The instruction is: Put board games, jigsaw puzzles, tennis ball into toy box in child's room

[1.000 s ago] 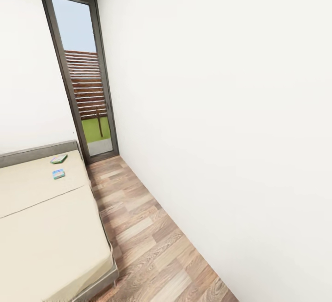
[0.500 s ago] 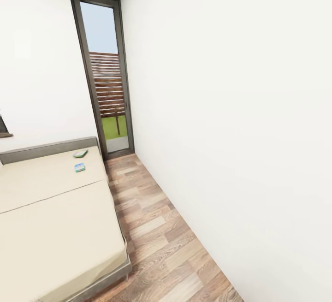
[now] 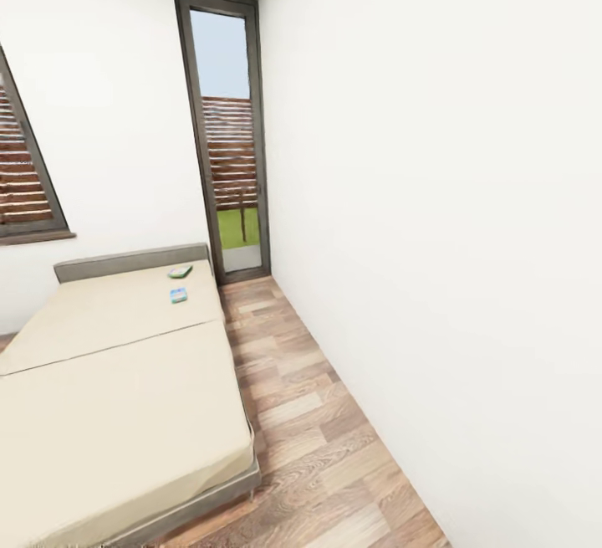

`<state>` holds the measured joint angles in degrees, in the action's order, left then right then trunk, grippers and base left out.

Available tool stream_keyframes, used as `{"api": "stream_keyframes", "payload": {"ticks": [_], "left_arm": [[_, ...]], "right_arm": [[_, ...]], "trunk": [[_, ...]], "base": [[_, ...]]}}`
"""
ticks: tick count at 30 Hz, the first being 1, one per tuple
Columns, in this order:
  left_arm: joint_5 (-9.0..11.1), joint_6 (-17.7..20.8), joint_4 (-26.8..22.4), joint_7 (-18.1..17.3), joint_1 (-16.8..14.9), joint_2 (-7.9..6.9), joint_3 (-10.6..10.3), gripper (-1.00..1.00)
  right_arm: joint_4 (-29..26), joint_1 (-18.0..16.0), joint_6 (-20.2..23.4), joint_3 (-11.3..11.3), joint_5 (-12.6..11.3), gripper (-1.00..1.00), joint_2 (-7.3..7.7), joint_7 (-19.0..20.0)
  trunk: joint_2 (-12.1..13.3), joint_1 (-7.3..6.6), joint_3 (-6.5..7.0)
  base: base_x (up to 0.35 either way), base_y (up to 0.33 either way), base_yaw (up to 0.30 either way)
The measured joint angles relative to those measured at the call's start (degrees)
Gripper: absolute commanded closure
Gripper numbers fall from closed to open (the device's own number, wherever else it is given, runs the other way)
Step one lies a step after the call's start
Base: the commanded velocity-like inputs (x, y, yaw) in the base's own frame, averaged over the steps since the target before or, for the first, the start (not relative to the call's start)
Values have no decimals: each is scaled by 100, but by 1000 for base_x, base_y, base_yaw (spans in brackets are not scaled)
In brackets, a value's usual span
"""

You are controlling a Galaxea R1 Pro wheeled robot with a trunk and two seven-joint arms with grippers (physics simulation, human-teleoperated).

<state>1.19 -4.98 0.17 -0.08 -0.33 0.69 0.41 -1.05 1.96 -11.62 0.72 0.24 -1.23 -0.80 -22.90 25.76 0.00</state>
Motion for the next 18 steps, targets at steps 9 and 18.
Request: {"api": "stream_keyframes", "payload": {"ticks": [9, 18], "left_arm": [[0, 0, 0, 0, 0, 0, 0, -100], [0, 0, 0, 0, 0, 0, 0, -100]], "right_arm": [[0, 0, 0, 0, 0, -100, 0, 0], [0, 0, 0, 0, 0, -100, 0, 0]], "trunk": [[0, 0, 0], [0, 0, 0]], "base": [[0, 0, 244], [0, 0, 242]]}}
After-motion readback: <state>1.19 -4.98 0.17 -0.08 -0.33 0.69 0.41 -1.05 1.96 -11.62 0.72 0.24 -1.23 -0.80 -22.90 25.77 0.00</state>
